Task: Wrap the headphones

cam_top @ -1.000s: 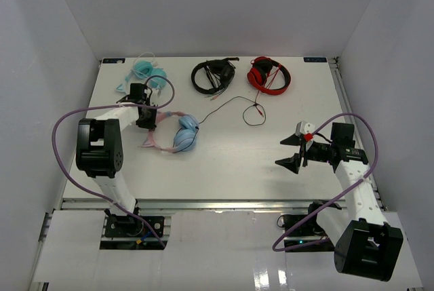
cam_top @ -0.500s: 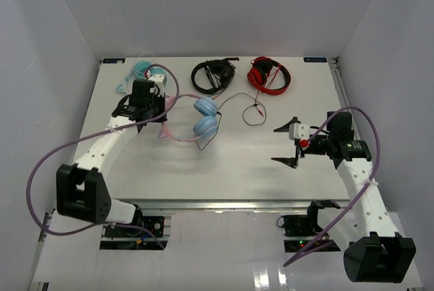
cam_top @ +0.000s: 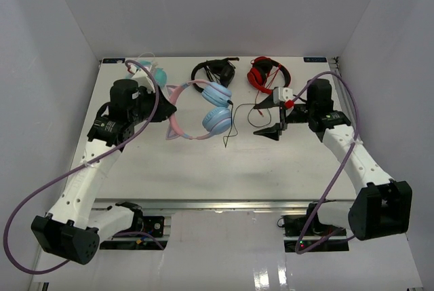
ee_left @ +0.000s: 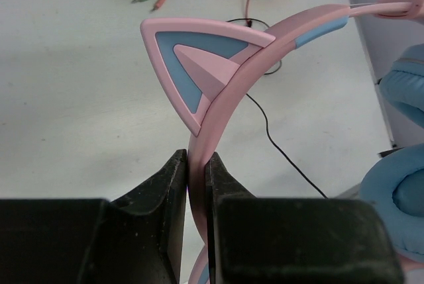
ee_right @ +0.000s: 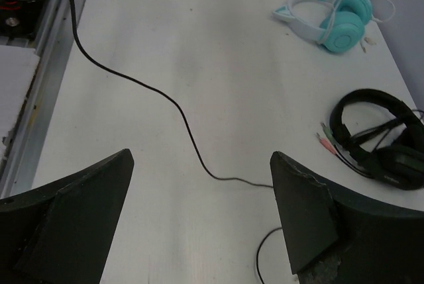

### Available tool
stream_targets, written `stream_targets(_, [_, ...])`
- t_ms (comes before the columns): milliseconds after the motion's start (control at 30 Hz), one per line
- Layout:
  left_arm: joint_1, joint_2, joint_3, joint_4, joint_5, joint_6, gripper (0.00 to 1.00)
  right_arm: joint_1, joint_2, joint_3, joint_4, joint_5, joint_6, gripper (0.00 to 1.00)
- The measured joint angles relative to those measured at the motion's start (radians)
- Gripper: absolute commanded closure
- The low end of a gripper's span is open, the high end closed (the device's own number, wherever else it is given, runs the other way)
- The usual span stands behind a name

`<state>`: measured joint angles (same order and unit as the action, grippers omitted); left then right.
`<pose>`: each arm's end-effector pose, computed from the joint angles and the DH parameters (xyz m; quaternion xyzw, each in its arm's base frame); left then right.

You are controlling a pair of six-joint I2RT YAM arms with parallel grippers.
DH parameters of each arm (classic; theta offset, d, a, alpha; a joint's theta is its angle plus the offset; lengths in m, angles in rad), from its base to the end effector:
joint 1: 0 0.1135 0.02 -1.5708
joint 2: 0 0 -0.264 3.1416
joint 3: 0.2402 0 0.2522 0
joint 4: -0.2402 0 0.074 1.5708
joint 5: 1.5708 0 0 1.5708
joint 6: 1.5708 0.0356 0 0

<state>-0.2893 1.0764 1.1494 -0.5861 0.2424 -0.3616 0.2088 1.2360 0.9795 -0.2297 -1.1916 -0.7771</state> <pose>0.2173 -0.0736 0.3703 0.0300 0.8587 -0.2590 0.4412 0.2499 0.0868 0.3180 -0.5906 0.4875 0.3416 0.5448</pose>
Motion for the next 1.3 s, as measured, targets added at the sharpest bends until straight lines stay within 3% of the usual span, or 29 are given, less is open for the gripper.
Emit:
stream_targets(233, [0.000, -0.006, 0.062, 0.032, 0.163, -0.131, 1.00, 0.221, 0.034, 0.014, -0.068, 0.036, -0.094, 0.10])
stream_targets(433, [0.000, -0.036, 0.069, 0.060, 0.249, -0.214, 1.00, 0.266, 0.099, 0.046, -0.080, 0.073, -0.097, 0.00])
stream_targets(667, [0.000, -0.074, 0.077, 0.123, 0.314, -0.315, 1.00, 0.321, 0.131, 0.056, -0.064, 0.131, -0.069, 0.51])
stream_targets(800, [0.000, -0.094, 0.077, 0.162, 0.319, -0.366, 1.00, 0.324, 0.131, 0.025, -0.055, 0.151, -0.043, 0.67])
stream_targets(900, [0.000, -0.106, 0.077, 0.180, 0.311, -0.402, 1.00, 0.322, 0.130, 0.020, -0.054, 0.172, -0.024, 0.92])
stream_targets(1100, [0.000, -0.179, -0.020, 0.308, 0.222, -0.533, 1.00, 0.322, 0.081, 0.019, -0.051, 0.249, 0.026, 0.92])
stream_targets(1300, [0.000, -0.174, -0.157, 0.492, 0.154, -0.646, 1.00, 0.303, 0.003, 0.054, -0.077, 0.545, 0.079, 0.92])
